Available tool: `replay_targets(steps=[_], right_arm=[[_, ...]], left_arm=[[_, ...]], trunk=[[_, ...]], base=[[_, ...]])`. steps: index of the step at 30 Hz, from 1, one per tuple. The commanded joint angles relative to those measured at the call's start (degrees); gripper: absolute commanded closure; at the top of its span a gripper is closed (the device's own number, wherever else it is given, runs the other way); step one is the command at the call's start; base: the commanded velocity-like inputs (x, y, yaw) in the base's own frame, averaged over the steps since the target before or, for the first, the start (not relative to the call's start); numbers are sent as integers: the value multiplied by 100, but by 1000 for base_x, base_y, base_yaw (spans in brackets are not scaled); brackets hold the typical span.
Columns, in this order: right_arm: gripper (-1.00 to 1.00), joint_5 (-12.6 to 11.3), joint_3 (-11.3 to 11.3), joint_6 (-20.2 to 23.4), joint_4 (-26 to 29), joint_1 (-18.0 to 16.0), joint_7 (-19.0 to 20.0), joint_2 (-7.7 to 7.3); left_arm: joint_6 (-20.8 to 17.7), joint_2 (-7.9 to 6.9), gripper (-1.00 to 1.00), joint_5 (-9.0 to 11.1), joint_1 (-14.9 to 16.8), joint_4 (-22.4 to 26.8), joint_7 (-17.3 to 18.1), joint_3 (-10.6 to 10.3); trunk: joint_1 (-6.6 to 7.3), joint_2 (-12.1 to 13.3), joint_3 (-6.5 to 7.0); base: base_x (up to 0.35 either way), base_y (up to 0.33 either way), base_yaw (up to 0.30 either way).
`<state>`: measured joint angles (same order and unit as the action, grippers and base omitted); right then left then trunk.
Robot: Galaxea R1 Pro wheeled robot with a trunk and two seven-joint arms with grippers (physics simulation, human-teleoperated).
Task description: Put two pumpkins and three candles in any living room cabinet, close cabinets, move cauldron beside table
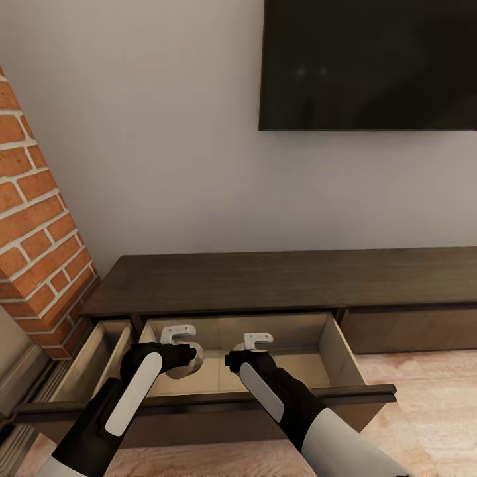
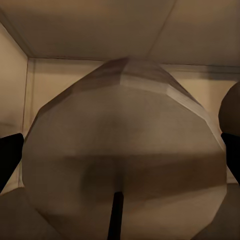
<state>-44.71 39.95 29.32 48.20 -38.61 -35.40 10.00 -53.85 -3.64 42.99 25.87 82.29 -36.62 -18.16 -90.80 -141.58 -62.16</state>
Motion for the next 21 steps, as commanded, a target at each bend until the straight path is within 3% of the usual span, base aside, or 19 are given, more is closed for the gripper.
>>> replay_targets(steps=[1,8,16,21], right_arm=[[100,-39,13,4,6,-6,-48,0],[100,-38,13,-30,-2,-6,-46,0],[100,-38,13,-40,-5,-6,-46,0],[100,-38,13,-40,-7,-6,-46,0]], left_arm=[[-2,-5,100,53,5,6,-62,-12],[-2,-5,100,42,5,9,-64,-12],[-2,-6,100,52,5,11,-48,-12],[-2,-5,100,42,5,14,-47,-12]], trunk=[[-21,-44,-24],[-98,-171,-166],[-98,-171,-166],[-98,-171,-166]], base=[[0,0,0],[0,0,0],[9,0,0],[153,0,0]])
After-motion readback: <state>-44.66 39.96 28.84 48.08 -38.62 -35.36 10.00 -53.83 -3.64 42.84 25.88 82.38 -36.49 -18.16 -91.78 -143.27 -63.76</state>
